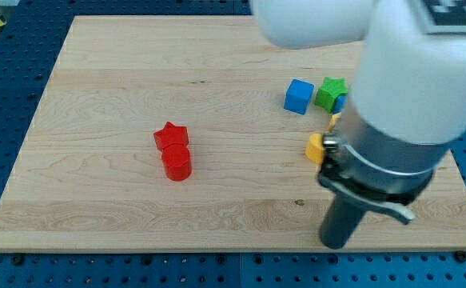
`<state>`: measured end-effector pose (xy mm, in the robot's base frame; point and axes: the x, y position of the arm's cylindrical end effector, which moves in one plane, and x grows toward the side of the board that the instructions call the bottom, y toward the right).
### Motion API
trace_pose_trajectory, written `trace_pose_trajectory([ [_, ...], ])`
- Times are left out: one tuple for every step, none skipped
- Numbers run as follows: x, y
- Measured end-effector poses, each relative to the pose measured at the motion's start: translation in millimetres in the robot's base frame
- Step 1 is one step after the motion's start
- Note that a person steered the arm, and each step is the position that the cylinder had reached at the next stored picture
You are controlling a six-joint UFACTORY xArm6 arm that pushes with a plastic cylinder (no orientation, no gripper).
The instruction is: Point your arm to blue triangle and green circle
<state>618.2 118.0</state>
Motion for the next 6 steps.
trace_pose_trajectory([
  [0,30],
  [0,44],
  [0,60],
  [-1,91],
  [-13,135],
  [-54,164],
])
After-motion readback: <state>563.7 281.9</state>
